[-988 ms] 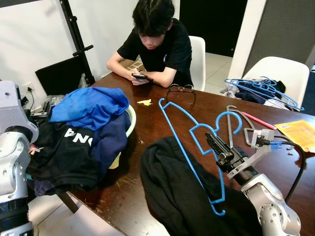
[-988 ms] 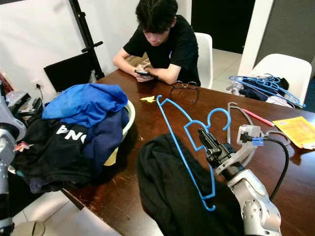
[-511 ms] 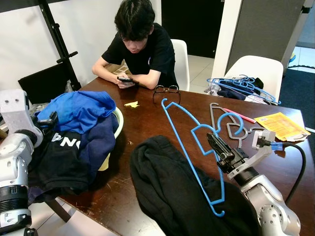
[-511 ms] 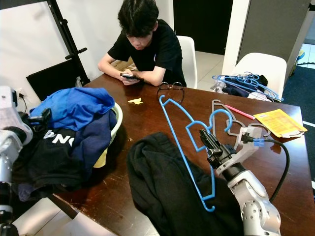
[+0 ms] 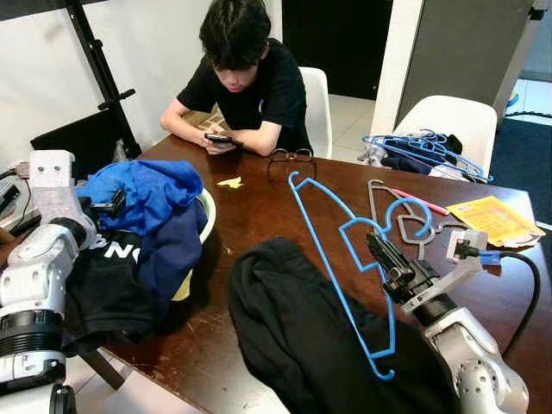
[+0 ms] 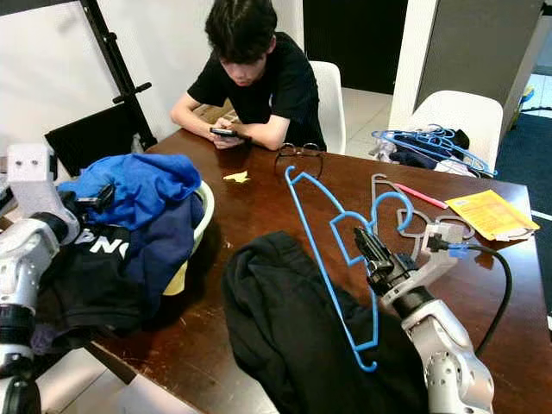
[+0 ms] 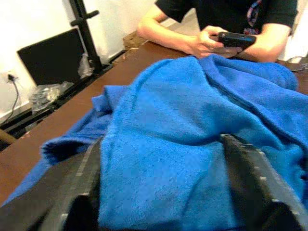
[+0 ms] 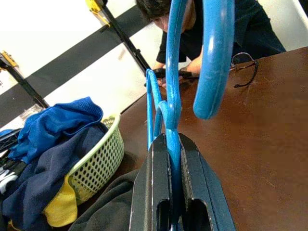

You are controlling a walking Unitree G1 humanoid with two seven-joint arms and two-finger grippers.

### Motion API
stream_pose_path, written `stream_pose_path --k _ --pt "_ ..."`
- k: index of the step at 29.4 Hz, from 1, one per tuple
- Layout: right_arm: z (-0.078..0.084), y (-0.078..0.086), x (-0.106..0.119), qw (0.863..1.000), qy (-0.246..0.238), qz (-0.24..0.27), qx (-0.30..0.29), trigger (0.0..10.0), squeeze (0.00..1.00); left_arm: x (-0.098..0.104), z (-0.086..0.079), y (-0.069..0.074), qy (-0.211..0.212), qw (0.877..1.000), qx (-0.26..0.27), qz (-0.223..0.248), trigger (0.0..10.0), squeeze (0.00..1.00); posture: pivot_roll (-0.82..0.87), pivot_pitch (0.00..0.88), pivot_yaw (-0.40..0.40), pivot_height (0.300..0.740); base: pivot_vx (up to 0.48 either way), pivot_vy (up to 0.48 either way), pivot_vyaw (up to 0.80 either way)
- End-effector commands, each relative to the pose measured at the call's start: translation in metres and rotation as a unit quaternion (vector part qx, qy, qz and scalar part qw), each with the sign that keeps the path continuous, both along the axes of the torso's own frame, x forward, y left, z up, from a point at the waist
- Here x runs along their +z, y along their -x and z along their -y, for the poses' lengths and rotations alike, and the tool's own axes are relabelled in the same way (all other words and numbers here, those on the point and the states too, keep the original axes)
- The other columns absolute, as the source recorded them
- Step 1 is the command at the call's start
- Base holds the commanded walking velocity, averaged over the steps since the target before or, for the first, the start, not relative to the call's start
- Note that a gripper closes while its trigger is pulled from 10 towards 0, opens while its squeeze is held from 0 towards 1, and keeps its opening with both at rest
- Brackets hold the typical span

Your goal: Hang hanger

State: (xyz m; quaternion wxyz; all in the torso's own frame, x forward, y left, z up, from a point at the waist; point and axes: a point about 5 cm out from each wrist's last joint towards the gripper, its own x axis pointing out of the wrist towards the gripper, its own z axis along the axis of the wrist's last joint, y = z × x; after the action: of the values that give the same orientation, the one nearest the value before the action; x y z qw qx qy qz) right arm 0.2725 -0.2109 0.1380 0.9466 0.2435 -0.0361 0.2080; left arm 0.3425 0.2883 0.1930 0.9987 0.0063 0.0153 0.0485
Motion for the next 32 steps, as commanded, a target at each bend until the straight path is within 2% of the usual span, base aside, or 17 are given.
stream_pose_path --k 1,2,9,13,14,17,18,20,21,23,24,26,27,29,32 --pt "-0.001 -0.001 -0.002 1.000 -0.009 -0.002 -0.002 10.0 0.00 0.004 0.008 -0.003 0.000 1.000 -0.016 0.013 0.9 0.00 -0.06 0.000 0.075 0.731 0.000 0.000 0.00" --pt "-0.001 -0.001 -0.002 1.000 -0.009 -0.002 -0.002 10.0 0.00 0.006 0.011 -0.003 -0.002 1.000 -0.023 0.017 0.0 0.00 -0.06 0.000 0.075 0.731 0.000 0.000 0.00" --pt "-0.001 -0.002 -0.001 1.000 -0.012 -0.002 -0.001 10.0 0.00 0.014 0.022 -0.005 -0.017 0.999 -0.041 0.031 0.0 0.00 -0.05 0.000 0.076 0.731 0.000 0.000 0.00" --pt "-0.001 -0.002 -0.002 1.000 -0.014 -0.003 -0.001 10.0 0.00 0.046 0.039 -0.006 -0.029 0.994 -0.072 0.082 0.0 0.00 -0.05 0.000 0.076 0.731 0.000 0.000 0.00" --pt "-0.001 -0.002 -0.002 1.000 -0.014 -0.003 -0.001 10.0 0.00 0.046 0.039 -0.006 -0.029 0.994 -0.072 0.082 0.0 0.00 -0.05 0.000 0.076 0.731 0.000 0.000 0.00" --pt "-0.001 -0.001 -0.002 1.000 -0.016 -0.005 -0.001 10.0 0.00 0.084 0.072 -0.002 -0.031 0.978 -0.143 0.149 0.0 0.00 -0.05 0.000 0.074 0.731 0.000 0.000 0.00" --pt "-0.001 -0.001 -0.002 1.000 -0.016 -0.005 -0.001 10.0 0.00 0.084 0.072 -0.002 -0.031 0.978 -0.143 0.149 0.0 0.00 -0.05 0.000 0.074 0.731 0.000 0.000 0.00" --pt "-0.001 -0.001 -0.002 1.000 -0.018 -0.005 -0.001 10.0 0.00 0.112 0.096 0.006 -0.033 0.960 -0.193 0.200 0.0 0.00 -0.05 0.000 0.074 0.731 0.000 0.000 0.00" --pt "-0.001 -0.001 -0.002 1.000 -0.018 -0.005 -0.001 10.0 0.00 0.112 0.096 0.006 -0.033 0.960 -0.193 0.200 0.0 0.00 -0.05 0.000 0.074 0.731 0.000 0.000 0.00" --pt "-0.001 -0.001 -0.003 1.000 -0.019 -0.006 0.000 10.0 0.00 0.135 0.116 0.014 -0.032 0.942 -0.233 0.239 0.0 0.00 -0.05 0.000 0.073 0.731 0.000 0.000 0.00" --pt "-0.001 -0.001 -0.003 1.000 -0.019 -0.006 0.000 10.0 0.00 0.135 0.116 0.014 -0.032 0.942 -0.233 0.239 0.0 0.00 -0.05 0.000 0.073 0.731 0.000 0.000 0.00" --pt "-0.001 -0.002 -0.003 1.000 -0.022 -0.007 -0.001 10.0 0.00 0.149 0.130 0.020 -0.028 0.928 -0.263 0.260 0.0 0.00 -0.04 0.000 0.074 0.731 0.000 0.000 0.00" --pt "-0.001 -0.002 -0.003 1.000 -0.022 -0.007 -0.001 10.0 0.00 0.149 0.130 0.020 -0.028 0.928 -0.263 0.260 0.0 0.00 -0.04 0.000 0.074 0.731 0.000 0.000 0.00" --pt "-0.001 -0.002 -0.003 1.000 -0.025 -0.007 -0.001 10.0 0.00 0.156 0.142 0.024 -0.018 0.918 -0.287 0.274 0.0 0.00 -0.04 0.000 0.078 0.731 0.000 0.000 0.00" --pt "-0.001 -0.002 -0.003 1.000 -0.027 -0.007 -0.001 10.0 0.00 0.161 0.152 0.028 0.000 0.911 -0.304 0.279 0.2 0.00 -0.04 0.000 0.077 0.731 0.000 0.000 0.00"
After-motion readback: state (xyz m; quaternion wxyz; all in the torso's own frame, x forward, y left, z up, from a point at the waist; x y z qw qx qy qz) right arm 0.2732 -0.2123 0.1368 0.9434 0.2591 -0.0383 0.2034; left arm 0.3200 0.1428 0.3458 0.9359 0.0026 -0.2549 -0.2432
